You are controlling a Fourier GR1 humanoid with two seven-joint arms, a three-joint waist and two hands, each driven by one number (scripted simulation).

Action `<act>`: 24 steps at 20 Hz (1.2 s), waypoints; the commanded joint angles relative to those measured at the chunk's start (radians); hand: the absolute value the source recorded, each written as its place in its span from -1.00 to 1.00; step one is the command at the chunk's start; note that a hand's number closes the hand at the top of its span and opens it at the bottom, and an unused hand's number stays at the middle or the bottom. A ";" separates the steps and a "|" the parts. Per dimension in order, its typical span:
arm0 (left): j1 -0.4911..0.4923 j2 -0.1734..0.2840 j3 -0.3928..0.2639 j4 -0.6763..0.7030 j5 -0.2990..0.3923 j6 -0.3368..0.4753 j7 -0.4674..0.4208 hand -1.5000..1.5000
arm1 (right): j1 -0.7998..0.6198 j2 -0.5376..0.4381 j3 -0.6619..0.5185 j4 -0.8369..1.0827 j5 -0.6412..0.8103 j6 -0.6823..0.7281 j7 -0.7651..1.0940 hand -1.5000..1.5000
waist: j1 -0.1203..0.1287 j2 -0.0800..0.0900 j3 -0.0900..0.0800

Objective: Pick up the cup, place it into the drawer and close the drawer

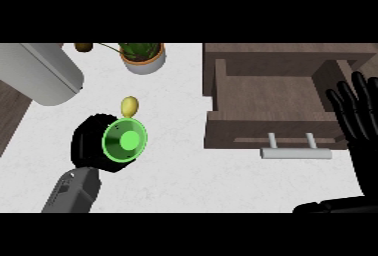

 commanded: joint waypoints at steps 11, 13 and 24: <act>-0.110 -0.113 -0.135 -0.493 0.028 0.217 0.460 1.00 | 0.009 -0.015 -0.029 0.023 -0.024 0.030 -0.025 -1.00 | -0.013 0.005 -0.001; -0.158 -0.094 -0.126 -0.551 0.039 0.244 0.561 1.00 | -0.078 0.000 -0.023 0.123 0.009 -0.003 -0.041 -1.00 | -0.007 0.005 -0.001; -0.498 -0.114 -0.199 -0.463 -0.053 0.492 0.727 1.00 | 0.011 0.020 0.011 0.086 0.036 0.018 -0.085 -1.00 | -0.019 0.006 0.000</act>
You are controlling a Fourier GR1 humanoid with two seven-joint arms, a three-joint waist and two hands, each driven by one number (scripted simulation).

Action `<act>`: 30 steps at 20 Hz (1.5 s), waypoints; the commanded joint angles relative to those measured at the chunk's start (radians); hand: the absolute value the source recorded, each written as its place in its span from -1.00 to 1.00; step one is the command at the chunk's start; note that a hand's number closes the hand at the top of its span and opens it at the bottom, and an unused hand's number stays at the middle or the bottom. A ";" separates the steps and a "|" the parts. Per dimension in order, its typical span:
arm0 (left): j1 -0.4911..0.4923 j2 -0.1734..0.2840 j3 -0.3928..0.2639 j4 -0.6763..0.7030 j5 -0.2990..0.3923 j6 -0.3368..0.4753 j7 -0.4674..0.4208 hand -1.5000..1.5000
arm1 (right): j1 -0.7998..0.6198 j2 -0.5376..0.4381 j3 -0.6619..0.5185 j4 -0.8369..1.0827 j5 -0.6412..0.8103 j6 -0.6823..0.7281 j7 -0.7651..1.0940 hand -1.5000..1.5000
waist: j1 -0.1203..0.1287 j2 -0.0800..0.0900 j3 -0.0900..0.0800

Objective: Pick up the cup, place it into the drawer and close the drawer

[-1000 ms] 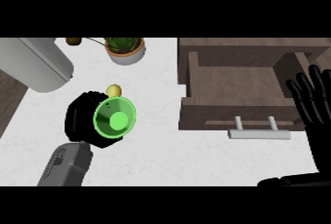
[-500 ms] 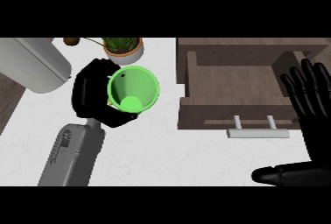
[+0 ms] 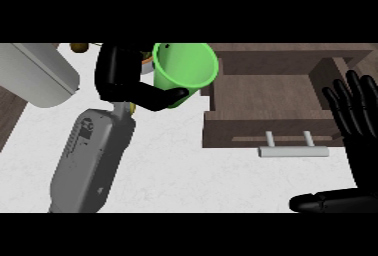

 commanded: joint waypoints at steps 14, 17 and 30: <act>-0.382 -0.006 -0.118 0.446 0.048 0.205 -0.034 1.00 | 0.028 0.000 0.002 0.016 0.000 0.031 -0.044 -1.00 | -0.017 0.004 0.000; -0.418 -0.006 -0.087 0.531 0.082 0.165 -0.063 1.00 | -0.028 -0.023 -0.047 0.020 -0.047 0.016 0.003 -1.00 | -0.014 0.004 0.000; -0.580 -0.006 -0.259 0.890 0.256 0.235 -0.187 1.00 | -0.050 -0.007 0.018 0.040 0.016 0.018 -0.019 -1.00 | -0.061 0.019 0.001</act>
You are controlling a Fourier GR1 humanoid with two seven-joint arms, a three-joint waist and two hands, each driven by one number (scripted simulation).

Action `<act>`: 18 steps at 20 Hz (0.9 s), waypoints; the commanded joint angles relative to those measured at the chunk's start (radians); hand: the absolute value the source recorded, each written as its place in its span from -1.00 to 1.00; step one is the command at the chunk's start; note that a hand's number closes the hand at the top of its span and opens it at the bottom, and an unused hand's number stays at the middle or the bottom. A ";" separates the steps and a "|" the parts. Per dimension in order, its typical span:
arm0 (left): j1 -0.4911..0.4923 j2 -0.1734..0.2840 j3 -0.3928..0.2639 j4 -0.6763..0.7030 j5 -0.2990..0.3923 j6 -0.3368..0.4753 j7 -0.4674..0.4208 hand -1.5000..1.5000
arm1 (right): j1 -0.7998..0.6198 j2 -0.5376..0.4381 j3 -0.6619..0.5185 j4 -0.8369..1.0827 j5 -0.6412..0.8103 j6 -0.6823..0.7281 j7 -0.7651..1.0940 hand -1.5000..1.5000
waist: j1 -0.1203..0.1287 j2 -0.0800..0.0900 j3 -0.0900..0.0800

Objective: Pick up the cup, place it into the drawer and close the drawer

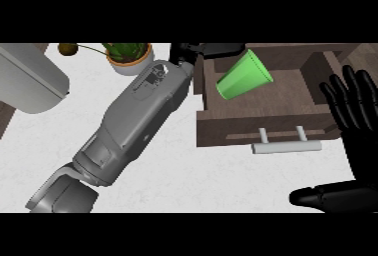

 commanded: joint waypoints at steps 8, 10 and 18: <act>-0.090 0.000 -0.189 0.152 0.116 0.022 0.000 1.00 | 0.002 0.004 0.009 -0.002 -0.021 0.014 0.001 -1.00 | -0.031 0.006 0.001; -0.058 0.000 -0.254 0.142 0.127 0.049 -0.005 1.00 | -0.069 0.000 -0.012 0.062 -0.033 0.012 -0.016 -1.00 | -0.035 0.009 0.001; -0.078 0.000 -0.375 0.163 0.135 0.130 0.040 -1.00 | -0.055 0.036 0.054 0.041 0.018 -0.003 -0.029 -1.00 | -0.068 0.015 0.001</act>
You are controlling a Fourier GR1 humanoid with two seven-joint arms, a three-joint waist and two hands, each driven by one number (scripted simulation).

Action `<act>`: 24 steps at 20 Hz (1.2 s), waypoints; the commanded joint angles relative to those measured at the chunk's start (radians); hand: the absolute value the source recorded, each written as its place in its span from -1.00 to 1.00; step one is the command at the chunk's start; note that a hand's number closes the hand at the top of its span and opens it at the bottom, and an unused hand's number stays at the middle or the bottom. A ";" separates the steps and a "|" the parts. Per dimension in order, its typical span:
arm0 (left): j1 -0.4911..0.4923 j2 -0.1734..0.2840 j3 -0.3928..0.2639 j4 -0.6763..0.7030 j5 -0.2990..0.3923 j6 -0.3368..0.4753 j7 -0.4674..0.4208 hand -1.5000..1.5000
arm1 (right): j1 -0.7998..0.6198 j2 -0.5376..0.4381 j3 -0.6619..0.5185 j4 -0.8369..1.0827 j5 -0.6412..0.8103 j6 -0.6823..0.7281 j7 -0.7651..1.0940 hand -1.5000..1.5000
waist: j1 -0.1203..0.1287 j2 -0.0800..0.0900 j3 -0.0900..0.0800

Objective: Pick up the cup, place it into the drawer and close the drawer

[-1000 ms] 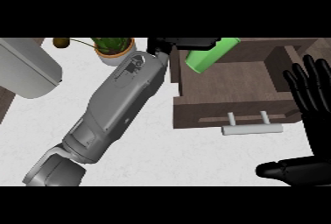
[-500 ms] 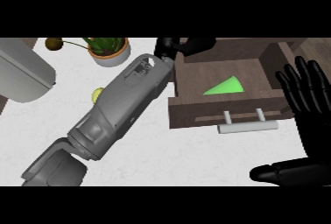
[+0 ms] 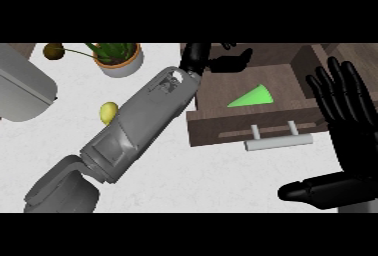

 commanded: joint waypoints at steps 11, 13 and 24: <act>-0.001 0.000 0.035 -0.081 0.186 -0.057 -0.140 -1.00 | 0.036 0.008 -0.027 -0.024 -0.120 0.037 0.012 -1.00 | 0.027 -0.006 -0.001; 0.083 0.000 0.012 -0.168 0.218 -0.039 -0.190 -1.00 | 0.013 -0.017 -0.059 0.030 -0.146 0.063 0.000 -1.00 | 0.052 -0.013 -0.001; 0.180 0.100 0.131 -0.372 0.217 -0.019 -0.092 -1.00 | 0.167 -0.146 -0.043 -0.125 -0.069 0.210 -0.008 1.00 | 0.121 -0.036 -0.002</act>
